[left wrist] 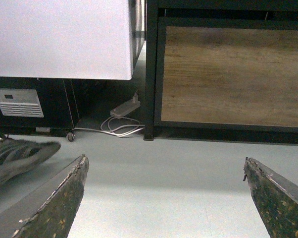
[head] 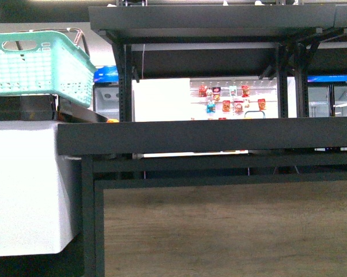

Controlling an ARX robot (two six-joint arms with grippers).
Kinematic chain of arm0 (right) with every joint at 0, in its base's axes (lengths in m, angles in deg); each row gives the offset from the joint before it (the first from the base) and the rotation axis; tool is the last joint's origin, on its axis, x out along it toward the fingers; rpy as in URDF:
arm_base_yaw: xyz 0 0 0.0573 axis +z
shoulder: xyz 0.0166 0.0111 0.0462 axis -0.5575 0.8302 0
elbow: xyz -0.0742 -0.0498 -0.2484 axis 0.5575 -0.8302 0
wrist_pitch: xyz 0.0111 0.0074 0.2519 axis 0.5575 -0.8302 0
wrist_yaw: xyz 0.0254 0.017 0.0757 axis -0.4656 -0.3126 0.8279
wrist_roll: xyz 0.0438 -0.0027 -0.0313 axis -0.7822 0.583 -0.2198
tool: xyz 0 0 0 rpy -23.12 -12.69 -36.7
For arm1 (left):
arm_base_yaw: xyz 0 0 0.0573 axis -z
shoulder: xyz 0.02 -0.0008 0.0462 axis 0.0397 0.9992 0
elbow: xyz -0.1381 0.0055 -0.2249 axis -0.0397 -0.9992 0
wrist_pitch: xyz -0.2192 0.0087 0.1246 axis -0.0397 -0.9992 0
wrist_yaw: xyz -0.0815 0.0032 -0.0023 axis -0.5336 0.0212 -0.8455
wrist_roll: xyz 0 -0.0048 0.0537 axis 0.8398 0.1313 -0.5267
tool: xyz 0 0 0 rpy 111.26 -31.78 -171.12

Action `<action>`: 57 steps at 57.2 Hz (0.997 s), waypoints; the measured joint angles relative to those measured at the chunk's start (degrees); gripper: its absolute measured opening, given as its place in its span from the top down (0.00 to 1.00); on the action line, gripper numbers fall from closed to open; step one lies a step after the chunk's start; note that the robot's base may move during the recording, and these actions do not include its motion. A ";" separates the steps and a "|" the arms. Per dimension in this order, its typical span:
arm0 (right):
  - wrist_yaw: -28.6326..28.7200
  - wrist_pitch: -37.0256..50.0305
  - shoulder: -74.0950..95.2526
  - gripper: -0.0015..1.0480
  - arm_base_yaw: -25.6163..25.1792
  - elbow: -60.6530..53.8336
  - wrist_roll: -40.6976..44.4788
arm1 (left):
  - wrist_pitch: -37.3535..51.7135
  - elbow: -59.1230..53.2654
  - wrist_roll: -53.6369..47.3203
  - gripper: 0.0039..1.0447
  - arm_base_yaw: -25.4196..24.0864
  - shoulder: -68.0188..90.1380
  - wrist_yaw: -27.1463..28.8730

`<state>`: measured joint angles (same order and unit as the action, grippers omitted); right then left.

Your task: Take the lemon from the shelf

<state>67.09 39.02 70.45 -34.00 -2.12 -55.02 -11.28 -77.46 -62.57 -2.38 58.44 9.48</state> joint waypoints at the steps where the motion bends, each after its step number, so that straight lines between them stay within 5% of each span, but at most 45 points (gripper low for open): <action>1: 0.00 0.00 0.00 0.07 0.00 0.00 0.00 | 0.00 0.00 0.02 0.08 0.00 0.00 0.00; 57: 0.02 0.00 -0.02 0.07 0.00 0.00 0.00 | 0.00 0.00 0.02 0.08 0.00 0.00 0.00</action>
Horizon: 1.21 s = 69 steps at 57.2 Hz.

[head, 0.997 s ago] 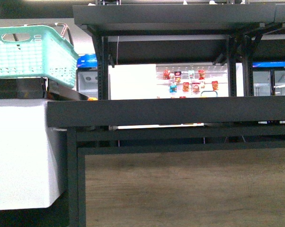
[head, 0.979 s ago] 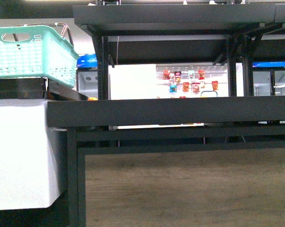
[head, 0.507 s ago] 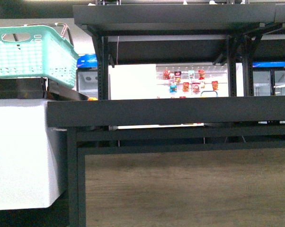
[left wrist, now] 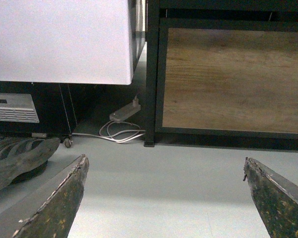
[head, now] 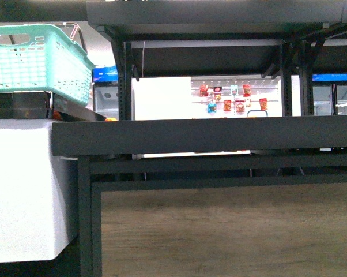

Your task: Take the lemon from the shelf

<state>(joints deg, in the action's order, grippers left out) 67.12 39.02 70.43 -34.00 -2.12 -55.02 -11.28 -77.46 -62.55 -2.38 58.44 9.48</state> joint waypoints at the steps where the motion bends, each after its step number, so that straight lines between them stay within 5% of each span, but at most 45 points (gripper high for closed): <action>1: 0.00 0.00 0.00 0.07 0.00 0.00 0.00 | 0.00 0.00 -0.02 0.08 0.00 0.00 0.00; 69: -0.15 0.00 -0.04 0.07 0.00 0.00 0.00 | 0.00 0.00 0.00 0.08 0.00 0.00 0.02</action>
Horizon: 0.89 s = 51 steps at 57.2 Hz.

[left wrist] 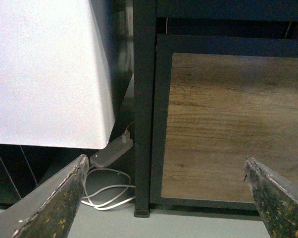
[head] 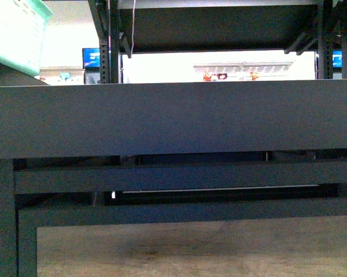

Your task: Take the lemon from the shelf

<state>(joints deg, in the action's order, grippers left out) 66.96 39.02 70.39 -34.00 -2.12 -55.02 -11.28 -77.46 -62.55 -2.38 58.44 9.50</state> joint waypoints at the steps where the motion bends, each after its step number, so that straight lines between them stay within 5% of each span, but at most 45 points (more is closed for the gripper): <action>1: 0.00 0.00 0.00 0.07 0.00 0.00 0.02 | 0.00 0.00 0.00 0.08 0.00 0.00 0.00; 51: 0.07 0.00 0.11 0.07 0.02 0.00 0.00 | 0.00 0.00 -0.02 0.08 0.00 0.09 -0.07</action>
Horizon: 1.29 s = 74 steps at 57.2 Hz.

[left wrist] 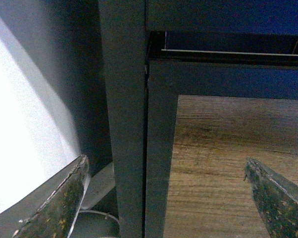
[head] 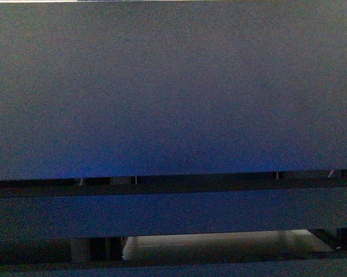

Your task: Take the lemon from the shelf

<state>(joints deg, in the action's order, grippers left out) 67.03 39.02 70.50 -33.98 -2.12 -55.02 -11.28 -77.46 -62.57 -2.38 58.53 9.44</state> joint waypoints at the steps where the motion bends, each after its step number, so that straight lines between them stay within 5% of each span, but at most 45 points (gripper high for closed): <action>1: 0.00 0.00 0.00 0.07 0.00 0.00 0.00 | 0.00 0.00 0.00 0.08 0.00 0.00 0.00; 74: 0.13 0.00 -0.07 0.07 0.00 0.00 0.00 | 0.00 0.00 0.00 0.08 0.00 -0.02 0.02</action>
<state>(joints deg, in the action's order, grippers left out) 67.16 39.02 70.43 -33.98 -2.12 -55.02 -11.28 -77.46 -62.57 -2.38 58.51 9.46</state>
